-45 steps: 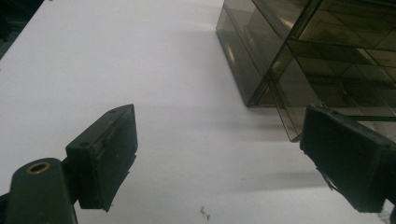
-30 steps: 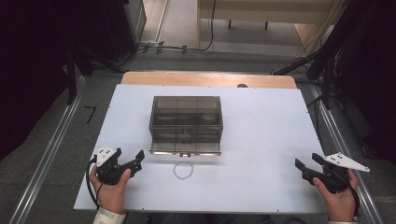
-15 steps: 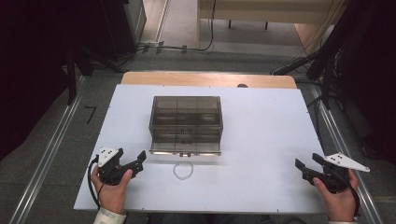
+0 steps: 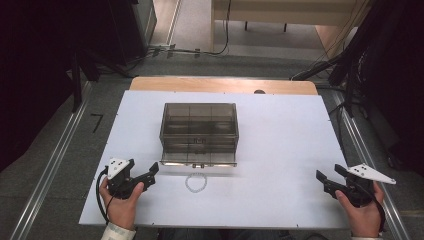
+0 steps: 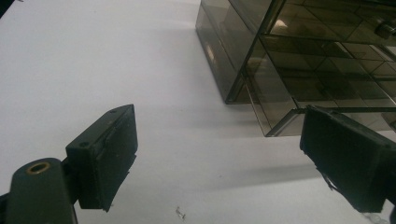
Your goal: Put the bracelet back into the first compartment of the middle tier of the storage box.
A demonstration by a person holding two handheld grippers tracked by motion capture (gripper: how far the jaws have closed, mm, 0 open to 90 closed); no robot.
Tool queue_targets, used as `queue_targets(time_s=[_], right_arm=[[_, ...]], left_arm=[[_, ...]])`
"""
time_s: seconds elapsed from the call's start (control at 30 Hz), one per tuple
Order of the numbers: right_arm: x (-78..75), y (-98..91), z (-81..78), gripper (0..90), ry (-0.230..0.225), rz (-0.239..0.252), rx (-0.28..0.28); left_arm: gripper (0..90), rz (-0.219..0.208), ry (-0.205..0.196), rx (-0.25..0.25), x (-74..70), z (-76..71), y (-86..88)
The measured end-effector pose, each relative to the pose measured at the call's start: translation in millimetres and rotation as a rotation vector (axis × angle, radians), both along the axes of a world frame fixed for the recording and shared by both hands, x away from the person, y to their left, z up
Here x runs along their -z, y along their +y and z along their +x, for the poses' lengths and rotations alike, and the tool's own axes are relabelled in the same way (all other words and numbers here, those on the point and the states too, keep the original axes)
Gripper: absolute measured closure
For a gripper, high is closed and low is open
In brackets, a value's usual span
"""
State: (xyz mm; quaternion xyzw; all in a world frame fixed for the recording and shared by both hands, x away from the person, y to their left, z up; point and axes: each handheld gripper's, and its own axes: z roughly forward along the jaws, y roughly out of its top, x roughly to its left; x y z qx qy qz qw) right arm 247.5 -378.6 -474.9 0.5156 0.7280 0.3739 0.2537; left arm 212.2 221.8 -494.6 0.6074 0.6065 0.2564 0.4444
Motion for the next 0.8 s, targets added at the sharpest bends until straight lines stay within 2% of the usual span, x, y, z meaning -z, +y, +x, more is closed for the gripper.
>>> queue_targets(time_s=[0.8], right_arm=[[0.0, -0.3, -0.2, 25.1, 0.000, 0.004, 0.000]], left_arm=[[14.4, 0.024, 0.001, 0.061, -1.1, -2.7, -14.4]])
